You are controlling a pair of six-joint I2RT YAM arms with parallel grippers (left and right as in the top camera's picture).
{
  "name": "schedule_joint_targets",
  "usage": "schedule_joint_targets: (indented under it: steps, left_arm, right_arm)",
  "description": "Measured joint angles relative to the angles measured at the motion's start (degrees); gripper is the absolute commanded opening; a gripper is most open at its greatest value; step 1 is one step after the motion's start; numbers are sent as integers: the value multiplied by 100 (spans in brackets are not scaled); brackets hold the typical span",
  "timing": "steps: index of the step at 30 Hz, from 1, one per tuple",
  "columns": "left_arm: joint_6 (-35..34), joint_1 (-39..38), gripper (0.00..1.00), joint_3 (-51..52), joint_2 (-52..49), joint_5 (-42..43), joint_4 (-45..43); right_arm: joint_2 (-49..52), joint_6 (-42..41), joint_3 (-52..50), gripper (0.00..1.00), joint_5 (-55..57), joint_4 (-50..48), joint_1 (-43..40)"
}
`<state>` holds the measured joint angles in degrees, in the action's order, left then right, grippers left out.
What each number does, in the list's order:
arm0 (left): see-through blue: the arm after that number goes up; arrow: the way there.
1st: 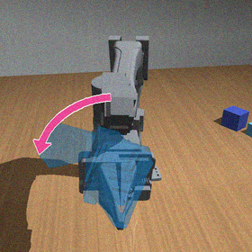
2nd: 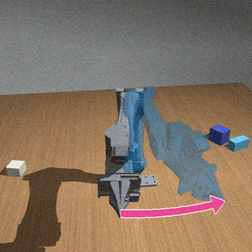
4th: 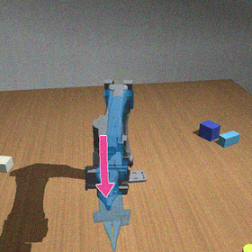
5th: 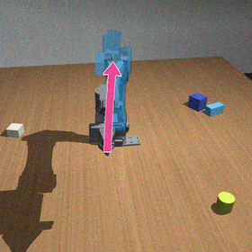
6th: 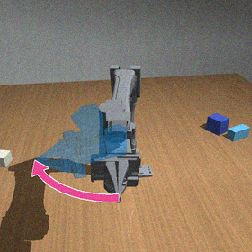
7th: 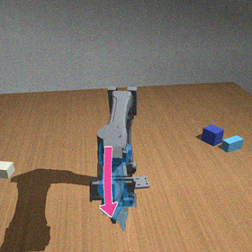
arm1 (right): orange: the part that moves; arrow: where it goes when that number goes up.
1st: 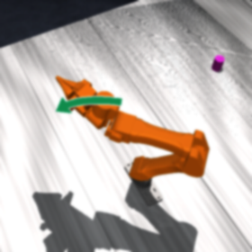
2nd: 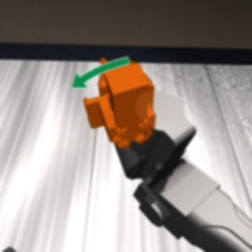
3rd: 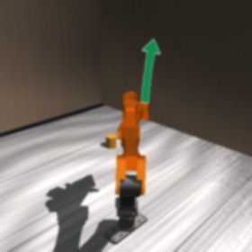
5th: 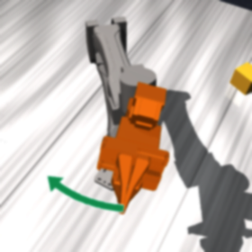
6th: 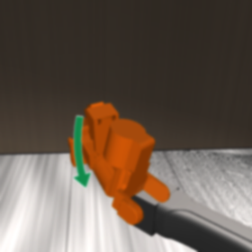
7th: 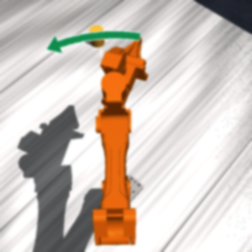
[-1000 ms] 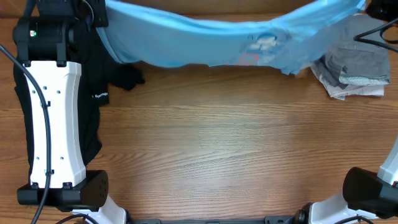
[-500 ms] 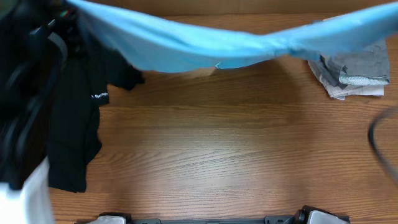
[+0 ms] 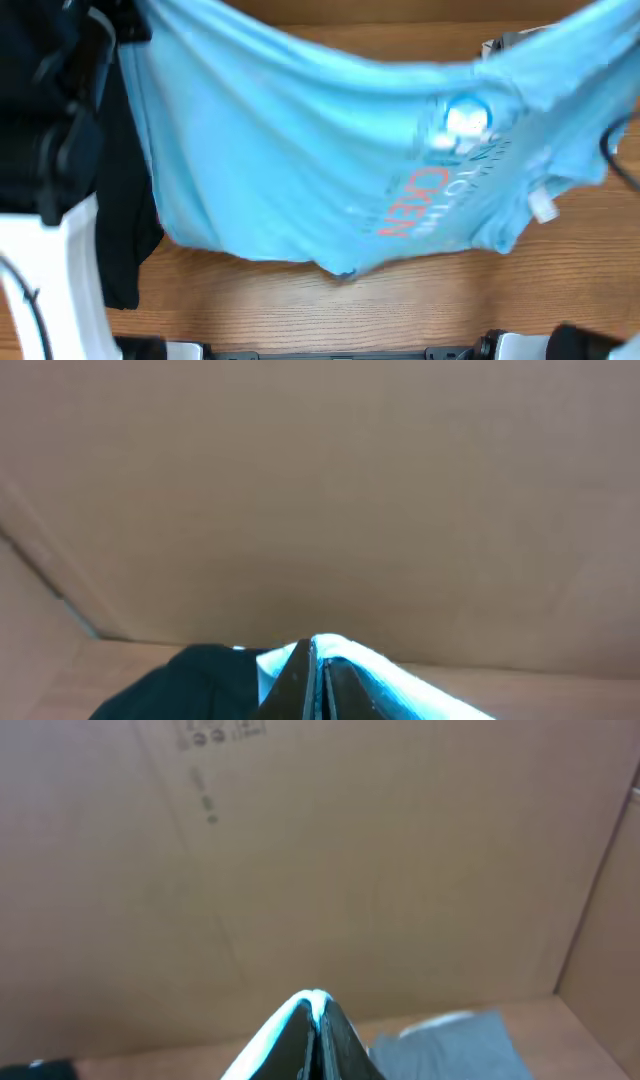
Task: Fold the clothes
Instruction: 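Lay the stretched T-shirt flat on the table and release both grippers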
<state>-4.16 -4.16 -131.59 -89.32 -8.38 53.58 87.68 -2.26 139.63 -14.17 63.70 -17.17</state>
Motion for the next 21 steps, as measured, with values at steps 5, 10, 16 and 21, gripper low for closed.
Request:
schedule_joint_targets:
  steps: [5,10,16,21]
  left_arm:
    - [2,0,4,2,-901,-46,-1189]
    - [79,0,4,26,-1869,-105,-2715]
    - [444,0,4,26,-2142,-168,-3801]
    - [717,4,4,-656,-2138,-236,-3797]
  right_arm:
    - [885,7,-17,4,-90,-1064,11]
    - [1786,-31,-52,4,-129,-2686,212]
    - [2039,-61,-92,4,-219,-4229,542]
    - [1991,-50,278,4,-234,-4317,553]
